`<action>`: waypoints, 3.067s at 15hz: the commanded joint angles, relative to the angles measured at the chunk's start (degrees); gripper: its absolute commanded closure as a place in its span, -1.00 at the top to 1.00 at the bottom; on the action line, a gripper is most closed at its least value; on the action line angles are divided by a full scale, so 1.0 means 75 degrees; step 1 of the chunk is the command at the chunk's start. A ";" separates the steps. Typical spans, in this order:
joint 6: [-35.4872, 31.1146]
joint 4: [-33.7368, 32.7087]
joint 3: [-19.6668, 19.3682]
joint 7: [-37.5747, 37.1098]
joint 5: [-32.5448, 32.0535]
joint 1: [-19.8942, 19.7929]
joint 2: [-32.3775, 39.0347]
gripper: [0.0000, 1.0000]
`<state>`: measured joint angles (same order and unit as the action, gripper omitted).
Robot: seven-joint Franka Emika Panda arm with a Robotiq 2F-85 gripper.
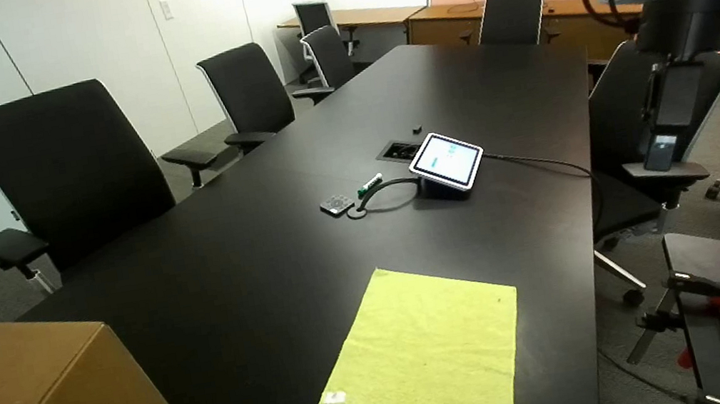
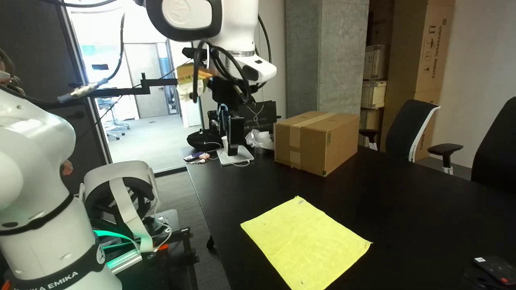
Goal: Fold the towel from bottom to top.
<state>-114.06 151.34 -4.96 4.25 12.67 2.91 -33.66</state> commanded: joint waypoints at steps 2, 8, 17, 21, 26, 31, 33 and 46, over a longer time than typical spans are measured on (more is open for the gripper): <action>-0.1736 -0.0059 -0.0219 0.1219 0.0155 0.0047 0.1664 1.00; -0.3814 -0.0343 -0.0498 0.2781 0.0773 0.0023 0.4199 1.00; -0.5241 -0.1629 0.0800 0.5243 0.2573 -0.1331 0.7344 1.00; -0.6283 -0.2145 0.1439 0.5002 0.2244 -0.1927 0.8409 1.00; -0.7338 -0.2734 0.1966 0.4554 0.1487 -0.2587 0.9572 1.00; -0.7873 -0.3226 0.1901 0.3632 0.0230 -0.2885 1.0375 1.00; -0.7998 -0.3357 0.1793 0.3201 -0.0285 -0.2873 1.0576 1.00; -0.7734 -0.3424 0.1311 0.1751 -0.1804 -0.2298 1.0581 0.80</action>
<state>-172.55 126.57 6.34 20.24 1.12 -16.35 45.26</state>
